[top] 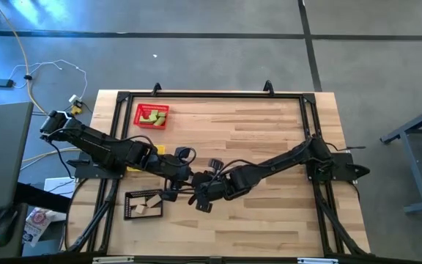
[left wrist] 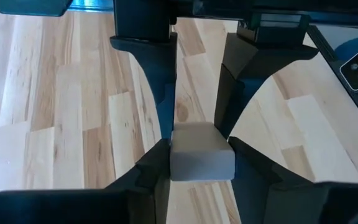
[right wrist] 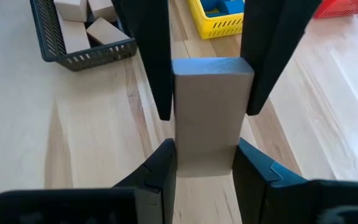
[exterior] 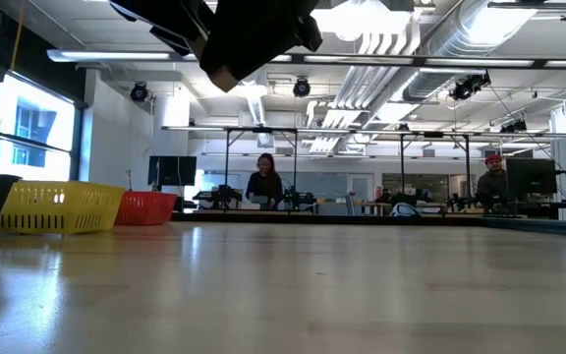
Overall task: Sort & place blocks by color
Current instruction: Put the rectangular wooden block into the black basket
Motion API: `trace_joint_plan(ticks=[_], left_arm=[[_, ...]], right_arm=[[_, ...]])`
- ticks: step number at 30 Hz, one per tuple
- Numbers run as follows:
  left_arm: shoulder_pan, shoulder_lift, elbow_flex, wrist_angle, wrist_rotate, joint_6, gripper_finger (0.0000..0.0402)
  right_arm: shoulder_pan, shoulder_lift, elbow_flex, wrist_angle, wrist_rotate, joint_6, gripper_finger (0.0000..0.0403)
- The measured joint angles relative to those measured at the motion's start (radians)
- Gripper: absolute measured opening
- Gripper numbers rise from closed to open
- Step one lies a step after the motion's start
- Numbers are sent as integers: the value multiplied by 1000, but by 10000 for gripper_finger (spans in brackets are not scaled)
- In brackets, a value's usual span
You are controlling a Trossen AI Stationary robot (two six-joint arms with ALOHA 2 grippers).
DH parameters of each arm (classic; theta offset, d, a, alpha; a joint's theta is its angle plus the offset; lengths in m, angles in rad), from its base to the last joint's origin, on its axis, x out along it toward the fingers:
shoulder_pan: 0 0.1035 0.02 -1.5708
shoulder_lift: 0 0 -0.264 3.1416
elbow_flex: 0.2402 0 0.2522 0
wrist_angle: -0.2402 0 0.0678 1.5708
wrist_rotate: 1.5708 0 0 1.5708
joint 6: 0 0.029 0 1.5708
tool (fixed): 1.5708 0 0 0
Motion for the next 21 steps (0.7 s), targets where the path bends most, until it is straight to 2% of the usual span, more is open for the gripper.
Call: trace_joint_plan(ticks=[5, 11, 15, 21], left_arm=[[0, 0, 0, 1, -4, 0, 105], [-1, 0, 0, -26, -1, -61, 110], [-19, 0, 0, -136, -4, -149, 106], [-109, 0, 0, -330, 26, -301, 107]], right_arm=[[0, 0, 0, 1, -1, -3, 101], [3, 0, 0, 4, -7, -10, 187], [2, 0, 0, -19, -71, 5, 226], [7, 0, 0, -28, -118, 28, 238]])
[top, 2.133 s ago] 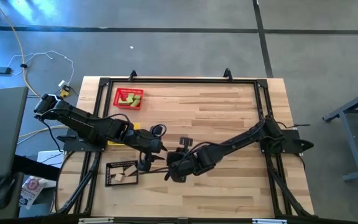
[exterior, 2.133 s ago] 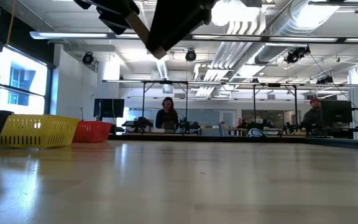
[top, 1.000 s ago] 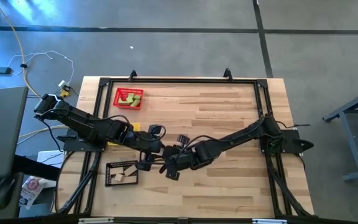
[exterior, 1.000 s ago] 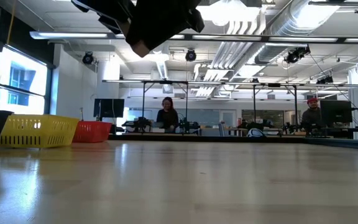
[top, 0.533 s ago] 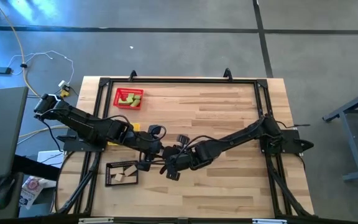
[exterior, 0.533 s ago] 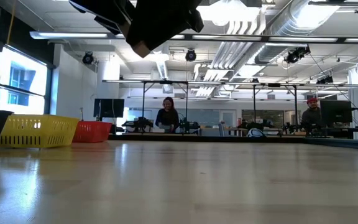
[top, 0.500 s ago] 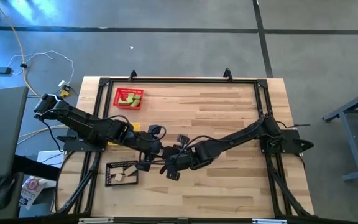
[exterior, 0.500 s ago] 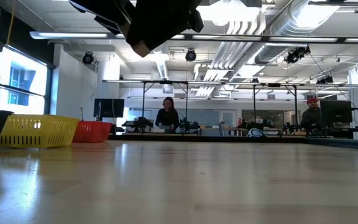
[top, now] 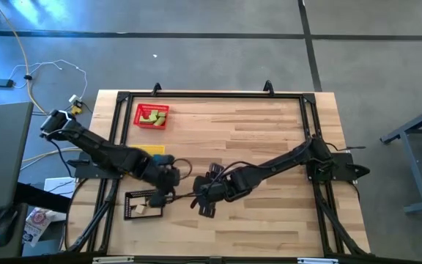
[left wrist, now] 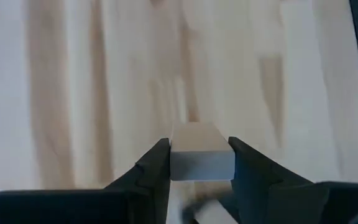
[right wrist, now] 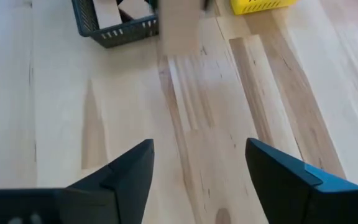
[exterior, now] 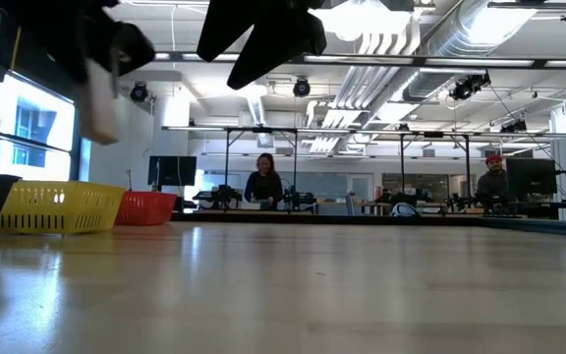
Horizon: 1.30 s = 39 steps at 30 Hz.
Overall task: Sort & place blocks by color
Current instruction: Put the rectangular wooden block into the black basket, then return to Home Position
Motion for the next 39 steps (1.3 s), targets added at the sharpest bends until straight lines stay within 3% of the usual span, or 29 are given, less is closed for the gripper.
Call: trace_joint_plan(ticks=[12, 19, 26, 33, 39], left_arm=[[-226, 0, 73, -255, 52, -290, 108], [-257, 56, 73, -375, 91, -421, 110], [-254, 173, 73, -477, 232, -428, 116], [-253, 278, 73, -508, 232, -376, 155], [-241, 300, 78, -511, 318, -329, 183]], right_arm=[[6, 0, 0, -1, 14, 2, 240], [16, 0, 0, 1, 13, 3, 240], [15, 0, 0, -2, 14, 4, 240], [17, 0, 0, -7, 27, 3, 240], [17, 0, 0, -19, 28, 2, 240]])
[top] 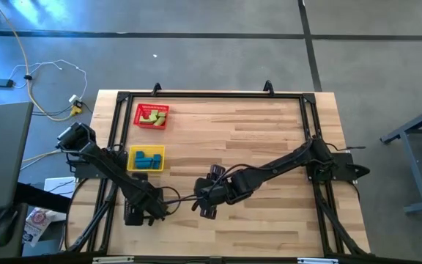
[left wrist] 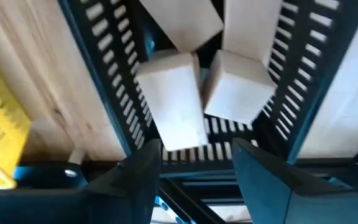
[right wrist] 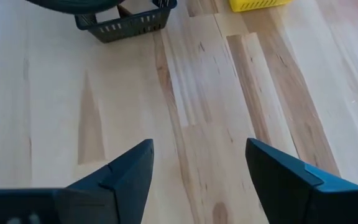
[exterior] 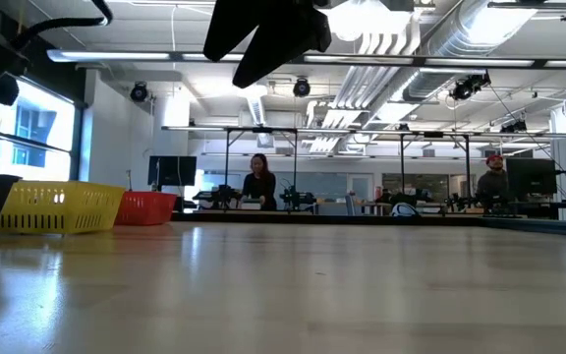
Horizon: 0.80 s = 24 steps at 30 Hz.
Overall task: Sort & place blocks by color
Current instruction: Return to Home Position
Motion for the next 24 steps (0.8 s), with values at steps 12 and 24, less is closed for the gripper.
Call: trace_joint_plan(ticks=[12, 24], left_arm=[[-32, -235, 1, 126, -278, 47, 188], [5, -560, -6, 549, -381, 375, 188]], right_arm=[[0, 0, 1, -98, -6, -63, 240], [2, -83, 1, -352, 249, -71, 240]])
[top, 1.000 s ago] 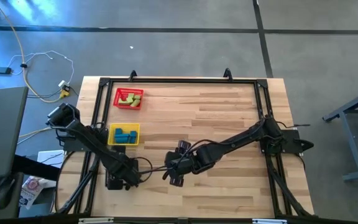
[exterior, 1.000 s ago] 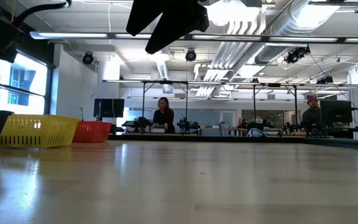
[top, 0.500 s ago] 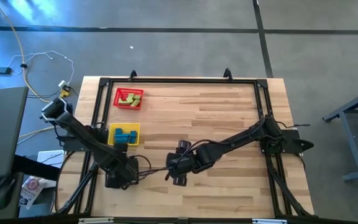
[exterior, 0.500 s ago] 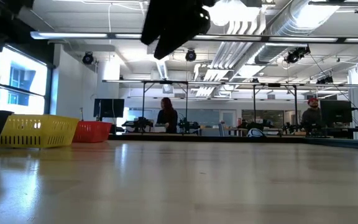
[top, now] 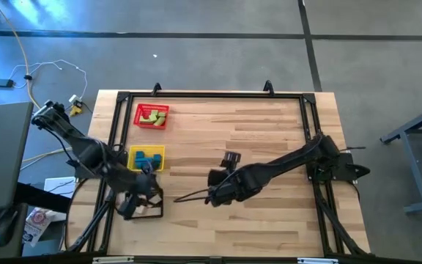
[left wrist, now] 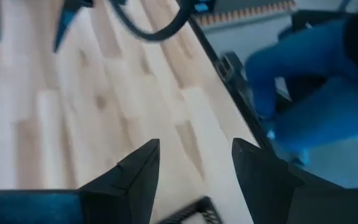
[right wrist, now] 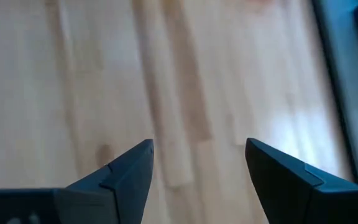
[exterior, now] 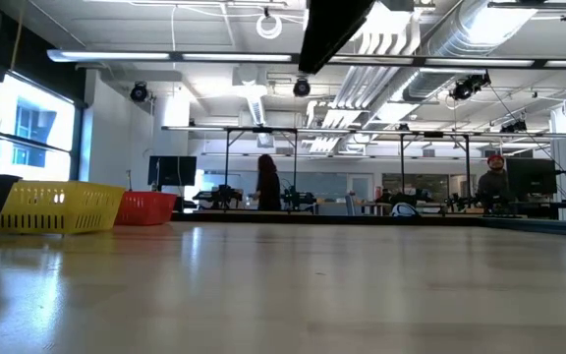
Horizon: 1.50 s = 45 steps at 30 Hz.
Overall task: Sort & place blocks by color
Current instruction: Return to Home Position
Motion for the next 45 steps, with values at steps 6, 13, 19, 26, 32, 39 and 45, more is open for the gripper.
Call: trace_joint_plan(ticks=[6, 13, 19, 26, 32, 39, 45], left_arm=[[38, -125, -1, -20, -52, 56, 188], [47, -264, -152, 205, -16, 138, 188], [47, -423, -402, 341, -23, 53, 188], [46, -574, -667, 657, 2, 52, 188], [46, -655, -795, 746, 2, 56, 188], [46, -764, -836, 748, -52, 115, 188], [46, -898, -836, 696, -102, 194, 188]], right_arm=[[-5, -94, -2, -143, 124, 48, 240], [3, -119, -10, -333, 257, 220, 240], [-3, -164, -199, -297, 191, 243, 240], [-7, -341, -497, -101, 109, 320, 240], [-4, -584, -719, 122, 78, 294, 240], [-4, -921, -949, 413, 63, 182, 240], [-4, -1229, -1166, 641, 61, 94, 240]])
